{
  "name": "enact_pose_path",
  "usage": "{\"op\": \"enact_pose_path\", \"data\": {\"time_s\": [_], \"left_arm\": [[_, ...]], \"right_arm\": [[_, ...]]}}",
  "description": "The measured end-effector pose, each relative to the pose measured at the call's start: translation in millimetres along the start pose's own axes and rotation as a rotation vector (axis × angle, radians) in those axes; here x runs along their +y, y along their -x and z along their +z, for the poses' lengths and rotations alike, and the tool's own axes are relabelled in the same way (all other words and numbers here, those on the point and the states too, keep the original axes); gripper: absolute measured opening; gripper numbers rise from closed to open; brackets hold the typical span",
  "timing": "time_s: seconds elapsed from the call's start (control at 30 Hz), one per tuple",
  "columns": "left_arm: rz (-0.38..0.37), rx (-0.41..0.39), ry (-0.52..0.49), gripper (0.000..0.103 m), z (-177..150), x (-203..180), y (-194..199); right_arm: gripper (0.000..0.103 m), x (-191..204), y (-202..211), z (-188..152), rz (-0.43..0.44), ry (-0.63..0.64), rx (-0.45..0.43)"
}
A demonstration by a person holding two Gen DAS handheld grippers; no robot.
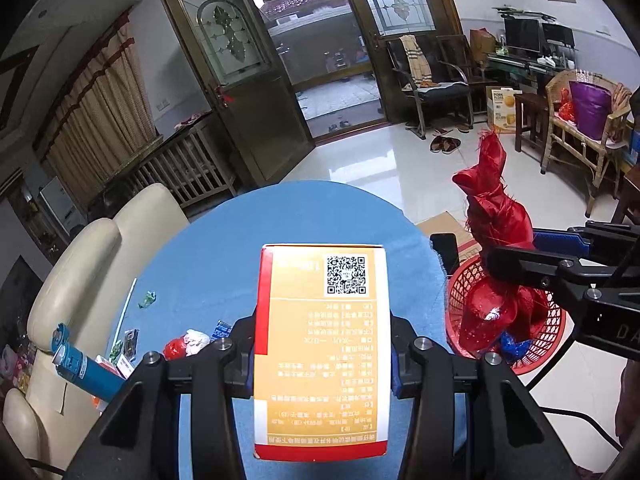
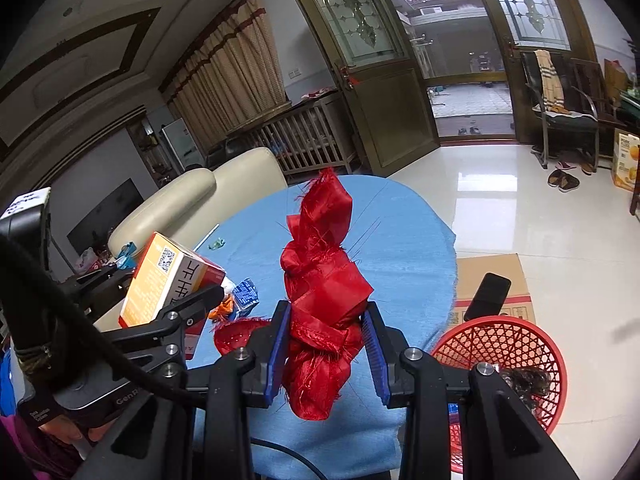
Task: Collect trash
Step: 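Carry the yellow box and red bag to the red basket and release both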
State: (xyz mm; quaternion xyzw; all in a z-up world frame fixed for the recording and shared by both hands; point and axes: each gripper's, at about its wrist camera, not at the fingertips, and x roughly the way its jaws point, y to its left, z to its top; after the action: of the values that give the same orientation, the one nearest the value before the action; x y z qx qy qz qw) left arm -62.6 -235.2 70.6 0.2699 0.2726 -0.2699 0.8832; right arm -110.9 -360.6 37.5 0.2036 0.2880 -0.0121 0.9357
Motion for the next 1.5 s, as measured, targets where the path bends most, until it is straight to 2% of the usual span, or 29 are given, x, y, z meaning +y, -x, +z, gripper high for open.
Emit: {"op": "enact_pose_path", "data": {"time_s": [0.23,1.23,1.5], "left_arm": [[-0.011,-0.002,-0.022,0.048,4,-10,-1],[-0.065,0.034,-0.108,0.049,23,-67,-16],[-0.081,0.04,-0.112,0.049,26,-71,-19]], "right_arm": [[0.038,-8,10,-1,-0.012,-0.014,-0.01],[0.038,-85,40,-7,-0.067,-0.172,-0.061],[0.038,-95,44,-6,-0.087,-0.2,-0.07]]}}
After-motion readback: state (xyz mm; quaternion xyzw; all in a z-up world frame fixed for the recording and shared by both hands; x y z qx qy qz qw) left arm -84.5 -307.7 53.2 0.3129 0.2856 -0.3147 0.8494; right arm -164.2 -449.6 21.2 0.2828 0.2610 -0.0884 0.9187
